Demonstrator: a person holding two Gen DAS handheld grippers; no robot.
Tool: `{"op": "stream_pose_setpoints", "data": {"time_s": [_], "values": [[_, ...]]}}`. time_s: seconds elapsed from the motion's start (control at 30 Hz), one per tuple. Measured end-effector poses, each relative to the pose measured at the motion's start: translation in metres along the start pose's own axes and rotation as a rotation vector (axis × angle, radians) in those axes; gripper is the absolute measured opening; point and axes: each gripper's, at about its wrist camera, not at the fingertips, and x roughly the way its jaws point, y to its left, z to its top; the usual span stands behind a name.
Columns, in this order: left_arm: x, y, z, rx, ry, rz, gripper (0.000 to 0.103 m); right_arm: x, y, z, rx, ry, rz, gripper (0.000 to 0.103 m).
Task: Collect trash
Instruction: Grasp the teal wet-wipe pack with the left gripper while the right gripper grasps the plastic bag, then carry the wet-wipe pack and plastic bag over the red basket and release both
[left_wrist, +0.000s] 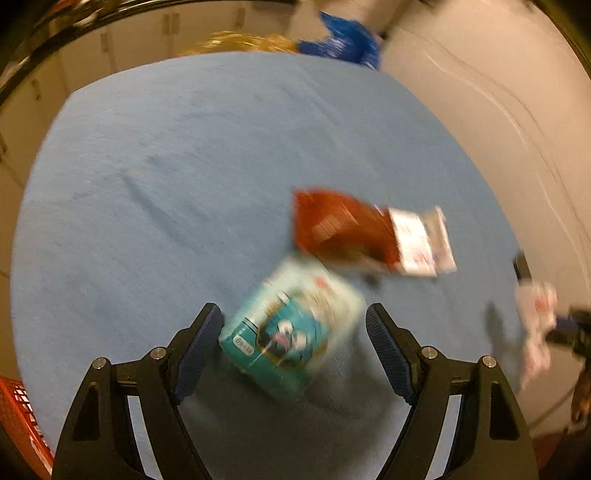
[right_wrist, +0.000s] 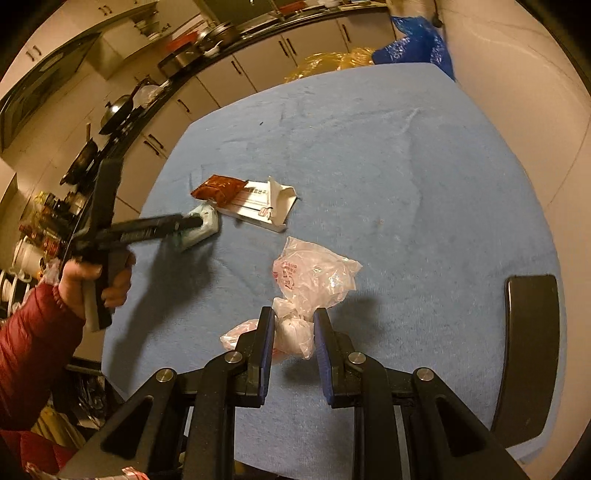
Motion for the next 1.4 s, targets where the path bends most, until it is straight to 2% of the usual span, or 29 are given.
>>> {"op": "stream_pose_setpoints", "data": {"time_s": [0.13, 0.37, 0.4, 0.47, 0.5, 0.67, 0.73, 1.03, 1.4], "values": [[0.003, -0.023, -0.019, 0.082, -0.002, 0.048, 0.079, 0.008, 0.006, 0.000, 0.007, 0.009, 0.013, 0.023], [0.008, -0.026, -0.015, -0.017, -0.050, 0.185, 0.079, 0.017, 0.021, -0.007, -0.026, 0.025, 0.016, 0.023], [0.012, -0.026, -0.014, -0.024, -0.039, 0.213, 0.077, 0.017, 0.023, -0.008, -0.027, 0.025, 0.015, 0.023], [0.016, -0.027, -0.016, -0.007, -0.034, 0.253, 0.058, 0.017, 0.025, -0.008, -0.030, 0.024, 0.015, 0.023], [0.015, -0.028, -0.017, 0.005, -0.041, 0.272, 0.056, 0.016, 0.026, -0.008, -0.031, 0.022, 0.014, 0.023], [0.002, -0.031, -0.033, -0.024, -0.070, 0.259, 0.037, 0.020, 0.030, -0.007, -0.037, 0.019, 0.022, 0.023], [-0.007, -0.031, -0.041, -0.043, -0.087, 0.251, 0.034, 0.022, 0.035, -0.006, -0.048, 0.014, 0.026, 0.023], [-0.065, -0.030, -0.095, -0.126, -0.180, 0.215, 0.033, 0.033, 0.069, -0.003, -0.113, 0.018, 0.064, 0.023], [-0.119, -0.013, -0.120, -0.181, -0.254, 0.255, 0.033, 0.051, 0.128, 0.004, -0.224, 0.029, 0.114, 0.023]]}}
